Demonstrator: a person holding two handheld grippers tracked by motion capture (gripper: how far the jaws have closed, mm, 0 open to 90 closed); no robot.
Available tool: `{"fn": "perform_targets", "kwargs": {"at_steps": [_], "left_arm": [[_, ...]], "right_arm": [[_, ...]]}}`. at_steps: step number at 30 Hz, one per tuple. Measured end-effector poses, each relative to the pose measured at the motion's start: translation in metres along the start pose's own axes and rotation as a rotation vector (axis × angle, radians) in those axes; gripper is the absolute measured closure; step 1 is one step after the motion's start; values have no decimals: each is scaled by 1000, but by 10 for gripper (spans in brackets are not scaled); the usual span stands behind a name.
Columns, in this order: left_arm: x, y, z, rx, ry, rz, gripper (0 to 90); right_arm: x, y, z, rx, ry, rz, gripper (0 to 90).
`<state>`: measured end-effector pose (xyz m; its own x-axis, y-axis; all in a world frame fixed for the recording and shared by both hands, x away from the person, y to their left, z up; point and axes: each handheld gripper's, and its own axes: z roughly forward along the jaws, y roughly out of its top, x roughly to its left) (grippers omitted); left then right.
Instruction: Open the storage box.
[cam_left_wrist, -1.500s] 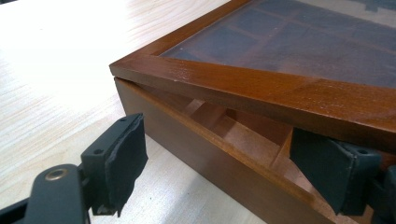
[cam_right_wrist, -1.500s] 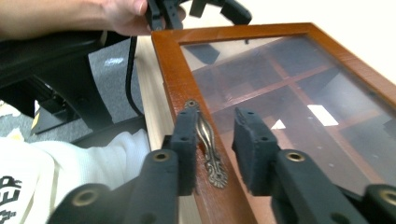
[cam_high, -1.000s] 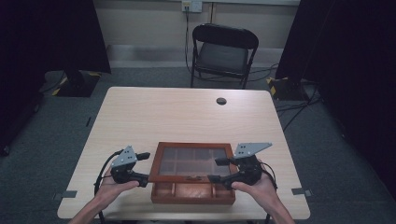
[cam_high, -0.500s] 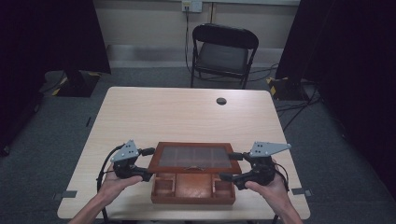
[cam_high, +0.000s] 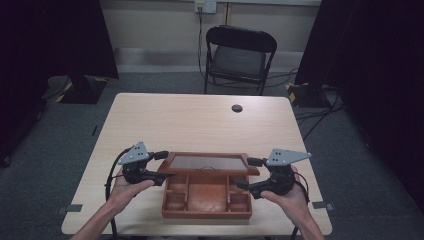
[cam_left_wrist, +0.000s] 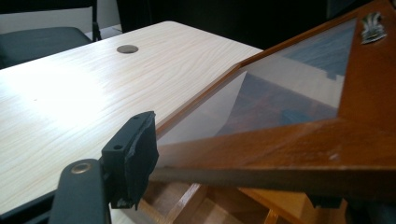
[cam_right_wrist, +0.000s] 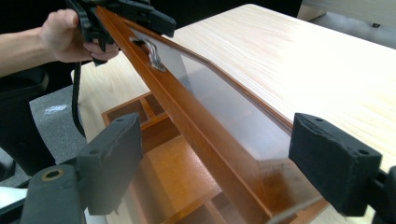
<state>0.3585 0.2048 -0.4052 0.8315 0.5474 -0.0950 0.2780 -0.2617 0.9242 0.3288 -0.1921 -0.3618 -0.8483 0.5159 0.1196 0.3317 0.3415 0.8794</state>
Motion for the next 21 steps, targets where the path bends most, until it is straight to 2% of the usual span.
{"fn": "perform_targets", "kwargs": {"at_steps": [5,10,13,14,15,21], "left_arm": [[2,3,1,5,-8,4,300],[4,3,3,3,-26,-27,312],[5,5,5,8,-27,-16,329],[5,5,6,5,-24,-16,339],[5,5,6,6,-25,-23,361],[10,5,10,18,-20,-29,382]], "right_arm": [[-6,-3,3,13,-16,10,180],[-17,-5,5,13,-43,29,231],[-25,-7,5,9,-52,50,266],[-28,-7,5,3,-52,57,272],[-32,-8,6,1,-47,62,318],[-35,-7,7,-4,-45,63,352]]}}
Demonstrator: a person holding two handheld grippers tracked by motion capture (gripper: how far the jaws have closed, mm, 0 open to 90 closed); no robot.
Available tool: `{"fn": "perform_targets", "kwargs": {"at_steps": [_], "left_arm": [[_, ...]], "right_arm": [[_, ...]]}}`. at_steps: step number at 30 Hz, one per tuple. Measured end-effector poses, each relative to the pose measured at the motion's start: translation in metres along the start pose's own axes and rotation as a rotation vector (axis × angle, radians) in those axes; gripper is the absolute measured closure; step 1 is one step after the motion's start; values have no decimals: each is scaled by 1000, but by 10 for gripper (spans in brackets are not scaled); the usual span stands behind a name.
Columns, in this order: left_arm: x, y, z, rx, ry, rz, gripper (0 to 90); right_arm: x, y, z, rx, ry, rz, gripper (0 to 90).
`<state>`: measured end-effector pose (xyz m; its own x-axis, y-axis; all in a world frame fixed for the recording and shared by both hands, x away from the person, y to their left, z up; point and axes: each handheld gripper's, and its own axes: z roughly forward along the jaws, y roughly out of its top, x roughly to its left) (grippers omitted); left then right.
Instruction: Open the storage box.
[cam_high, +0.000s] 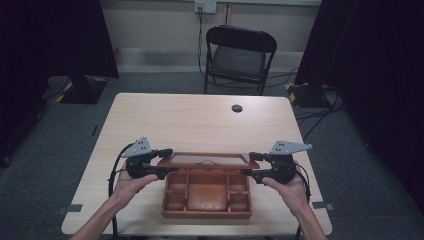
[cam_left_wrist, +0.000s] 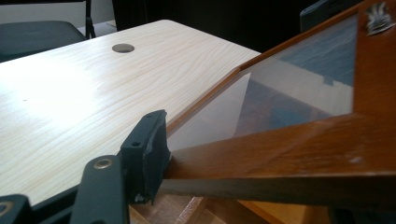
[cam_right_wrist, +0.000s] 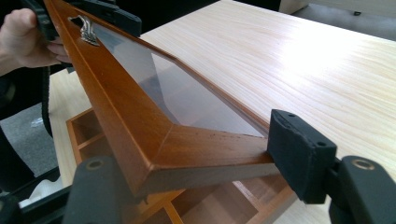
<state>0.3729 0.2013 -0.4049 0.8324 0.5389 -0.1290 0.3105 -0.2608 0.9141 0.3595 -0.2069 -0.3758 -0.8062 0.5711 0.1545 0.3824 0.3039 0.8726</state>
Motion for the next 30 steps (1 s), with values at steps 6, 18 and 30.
{"fn": "perform_targets", "kwargs": {"at_steps": [6,18,30], "left_arm": [[4,3,1,15,-11,-8,395],[11,10,2,-9,-6,6,460],[20,17,4,-5,-12,-7,489]], "right_arm": [[-2,2,1,-9,12,10,372],[-9,12,4,-41,18,27,413],[-19,18,13,-68,27,41,428]]}}
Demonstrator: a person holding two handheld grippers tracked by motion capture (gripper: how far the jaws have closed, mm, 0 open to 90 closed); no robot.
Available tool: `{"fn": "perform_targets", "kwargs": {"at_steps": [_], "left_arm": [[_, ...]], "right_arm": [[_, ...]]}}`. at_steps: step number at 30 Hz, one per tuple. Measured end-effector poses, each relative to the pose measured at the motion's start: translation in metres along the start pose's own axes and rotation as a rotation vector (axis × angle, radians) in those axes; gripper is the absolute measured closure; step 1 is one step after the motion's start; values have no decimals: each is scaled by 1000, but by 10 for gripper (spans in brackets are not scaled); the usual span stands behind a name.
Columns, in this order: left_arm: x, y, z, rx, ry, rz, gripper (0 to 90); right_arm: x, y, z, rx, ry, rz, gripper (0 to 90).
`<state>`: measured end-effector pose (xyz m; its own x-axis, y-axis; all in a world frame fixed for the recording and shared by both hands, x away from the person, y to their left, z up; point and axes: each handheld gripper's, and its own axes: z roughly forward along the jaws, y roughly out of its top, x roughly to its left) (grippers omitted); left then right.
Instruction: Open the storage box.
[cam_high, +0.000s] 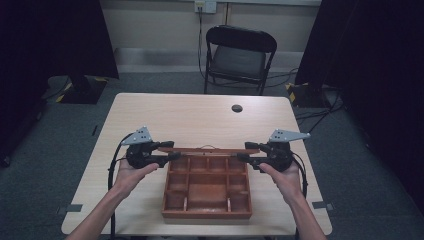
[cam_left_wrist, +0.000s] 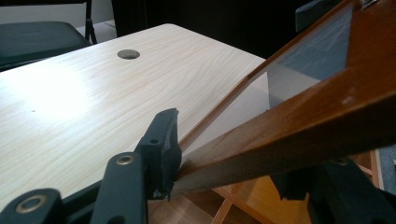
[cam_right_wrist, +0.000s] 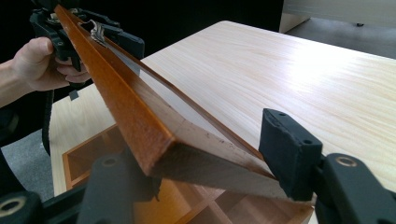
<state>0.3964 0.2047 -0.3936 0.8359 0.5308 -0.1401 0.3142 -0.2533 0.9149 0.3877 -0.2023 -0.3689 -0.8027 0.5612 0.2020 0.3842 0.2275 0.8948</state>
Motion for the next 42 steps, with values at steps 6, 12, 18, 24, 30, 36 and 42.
{"fn": "perform_targets", "kwargs": {"at_steps": [6,12,18,24,30,36,42], "left_arm": [[5,3,1,-3,3,-6,500],[9,5,3,-11,13,-18,507],[15,4,4,-16,6,-25,518],[18,5,6,-14,12,-38,527],[25,2,10,-3,20,-51,533],[31,-1,14,-8,13,-57,542],[35,-2,17,-4,18,-63,549]], "right_arm": [[-4,3,3,-16,-3,6,434],[-10,6,7,-30,-3,10,439],[-16,5,13,-23,-9,21,440],[-21,5,17,-23,-12,31,442],[-27,3,22,-29,-15,46,437],[-32,2,27,-12,-24,54,416],[-38,-1,34,7,-48,56,392]]}}
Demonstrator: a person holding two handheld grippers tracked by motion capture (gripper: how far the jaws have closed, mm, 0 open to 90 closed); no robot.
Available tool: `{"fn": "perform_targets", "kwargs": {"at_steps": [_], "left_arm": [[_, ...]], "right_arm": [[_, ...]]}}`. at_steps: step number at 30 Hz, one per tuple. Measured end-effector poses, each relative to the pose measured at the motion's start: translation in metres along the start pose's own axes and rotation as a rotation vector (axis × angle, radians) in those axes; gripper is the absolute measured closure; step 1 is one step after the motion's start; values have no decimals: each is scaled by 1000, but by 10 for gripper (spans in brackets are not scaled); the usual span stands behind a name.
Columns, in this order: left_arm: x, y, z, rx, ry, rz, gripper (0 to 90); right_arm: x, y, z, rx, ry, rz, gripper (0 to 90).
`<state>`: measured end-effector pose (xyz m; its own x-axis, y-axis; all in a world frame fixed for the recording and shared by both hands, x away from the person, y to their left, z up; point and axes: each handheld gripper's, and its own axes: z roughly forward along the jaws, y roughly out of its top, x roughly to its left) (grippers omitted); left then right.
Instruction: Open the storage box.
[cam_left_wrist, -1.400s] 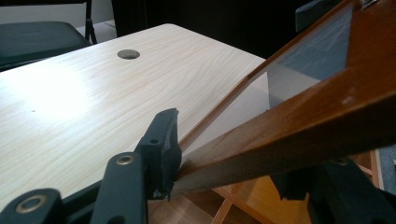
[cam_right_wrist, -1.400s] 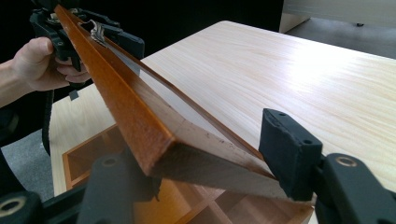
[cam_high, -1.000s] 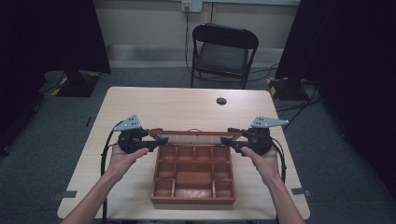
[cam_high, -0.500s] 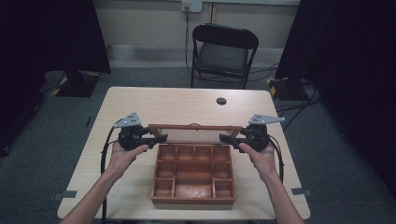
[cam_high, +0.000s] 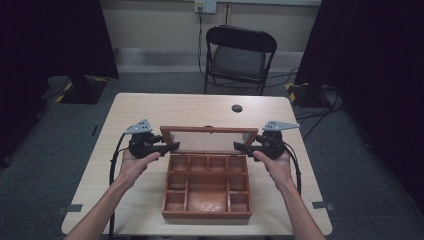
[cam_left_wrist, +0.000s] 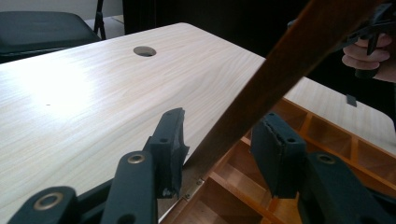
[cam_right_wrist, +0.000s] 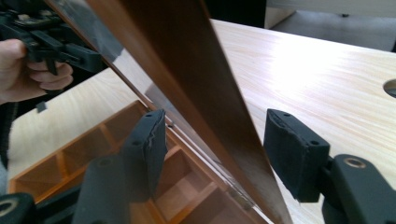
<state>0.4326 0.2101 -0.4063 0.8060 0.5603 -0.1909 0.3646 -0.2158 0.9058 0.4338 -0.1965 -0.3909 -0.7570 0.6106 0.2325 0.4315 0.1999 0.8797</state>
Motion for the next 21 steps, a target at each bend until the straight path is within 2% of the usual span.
{"fn": "perform_targets", "kwargs": {"at_steps": [9,15,21], "left_arm": [[5,-1,2,-17,-3,-13,563],[7,-2,3,-16,-5,-20,571],[9,-3,4,-22,3,-30,575]], "right_arm": [[-7,-3,9,13,1,1,436],[-5,-4,12,27,-28,-21,449],[-10,-7,14,38,-38,-11,445]]}}
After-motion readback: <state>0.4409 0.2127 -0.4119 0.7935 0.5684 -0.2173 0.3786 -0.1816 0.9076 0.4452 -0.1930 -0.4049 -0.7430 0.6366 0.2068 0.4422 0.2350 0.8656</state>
